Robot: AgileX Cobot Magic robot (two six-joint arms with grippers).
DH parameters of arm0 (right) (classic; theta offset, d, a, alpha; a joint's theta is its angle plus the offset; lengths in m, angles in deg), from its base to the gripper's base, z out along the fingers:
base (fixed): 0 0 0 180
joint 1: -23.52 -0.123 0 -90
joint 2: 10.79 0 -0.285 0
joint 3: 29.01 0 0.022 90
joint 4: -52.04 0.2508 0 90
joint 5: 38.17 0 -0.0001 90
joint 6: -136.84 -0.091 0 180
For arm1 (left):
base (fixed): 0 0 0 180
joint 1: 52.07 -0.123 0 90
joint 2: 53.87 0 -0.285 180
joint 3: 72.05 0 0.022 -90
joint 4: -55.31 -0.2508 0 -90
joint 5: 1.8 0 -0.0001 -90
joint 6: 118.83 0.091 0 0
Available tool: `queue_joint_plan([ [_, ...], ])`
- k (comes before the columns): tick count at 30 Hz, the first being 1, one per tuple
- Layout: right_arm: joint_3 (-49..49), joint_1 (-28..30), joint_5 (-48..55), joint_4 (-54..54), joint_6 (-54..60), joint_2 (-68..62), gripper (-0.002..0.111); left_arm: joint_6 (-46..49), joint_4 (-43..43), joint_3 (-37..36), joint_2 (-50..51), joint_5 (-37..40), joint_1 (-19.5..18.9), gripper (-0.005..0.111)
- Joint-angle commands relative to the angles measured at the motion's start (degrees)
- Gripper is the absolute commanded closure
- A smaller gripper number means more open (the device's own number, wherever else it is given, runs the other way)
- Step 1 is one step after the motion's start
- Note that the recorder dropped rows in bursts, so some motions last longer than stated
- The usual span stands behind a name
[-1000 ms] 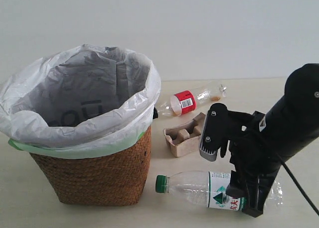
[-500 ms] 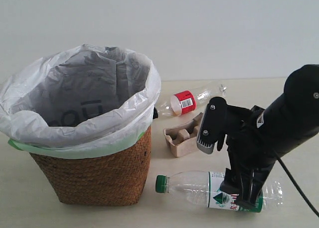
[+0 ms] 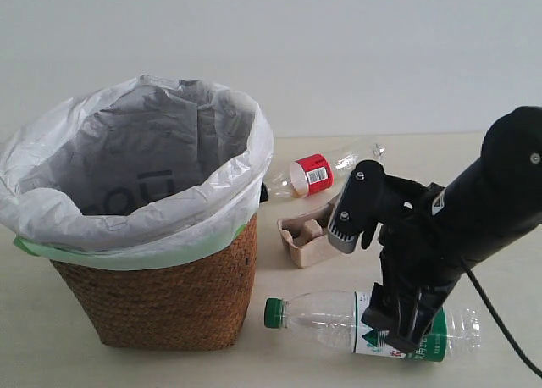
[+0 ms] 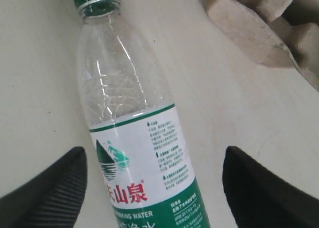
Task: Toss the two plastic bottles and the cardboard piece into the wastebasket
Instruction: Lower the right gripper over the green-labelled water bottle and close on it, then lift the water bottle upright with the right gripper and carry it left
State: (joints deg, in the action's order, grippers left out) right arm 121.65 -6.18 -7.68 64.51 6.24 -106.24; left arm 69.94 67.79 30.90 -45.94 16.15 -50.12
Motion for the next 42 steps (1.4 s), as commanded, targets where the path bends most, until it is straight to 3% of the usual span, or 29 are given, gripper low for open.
queue_joint_plan([
  [1, 0.14, -0.13, -0.55, 0.21, 0.21, -2.28, 0.040, -0.50, -0.11, -0.17, -0.14, -0.05, -0.19, 0.101],
  [10, 0.14, -0.13, -4.76, 0.10, 1.08, -6.09, 0.040, -0.50, -0.11, -0.17, -0.14, -0.05, -0.19, 0.101],
  [23, 0.14, -0.13, -2.31, 0.67, -1.23, -11.13, 0.042, -0.50, -0.11, -0.17, -0.14, -0.05, -0.19, 0.101],
  [30, 0.14, -0.13, -0.20, 1.32, -3.50, -14.01, 0.056, -0.50, -0.11, -0.17, -0.14, -0.05, -0.19, 0.101],
  [32, 0.26, -0.13, -0.31, 1.32, -6.76, -13.57, 0.074, -0.50, -0.11, -0.17, -0.14, -0.05, -0.19, 0.101],
  [34, 0.48, -0.13, -0.21, 1.44, -9.37, -11.62, 0.105, -0.50, -0.11, -0.17, -0.14, -0.05, -0.19, 0.101],
  [38, 4.30, -0.13, 4.08, 2.13, -22.41, -5.57, 0.108, -0.50, -0.11, -0.17, -0.14, -0.05, -0.19, 0.101],
  [42, 4.19, -0.13, 2.44, -3.13, -27.87, 1.05, 0.108, -0.50, -0.11, -0.17, -0.14, -0.05, -0.19, 0.101],
])
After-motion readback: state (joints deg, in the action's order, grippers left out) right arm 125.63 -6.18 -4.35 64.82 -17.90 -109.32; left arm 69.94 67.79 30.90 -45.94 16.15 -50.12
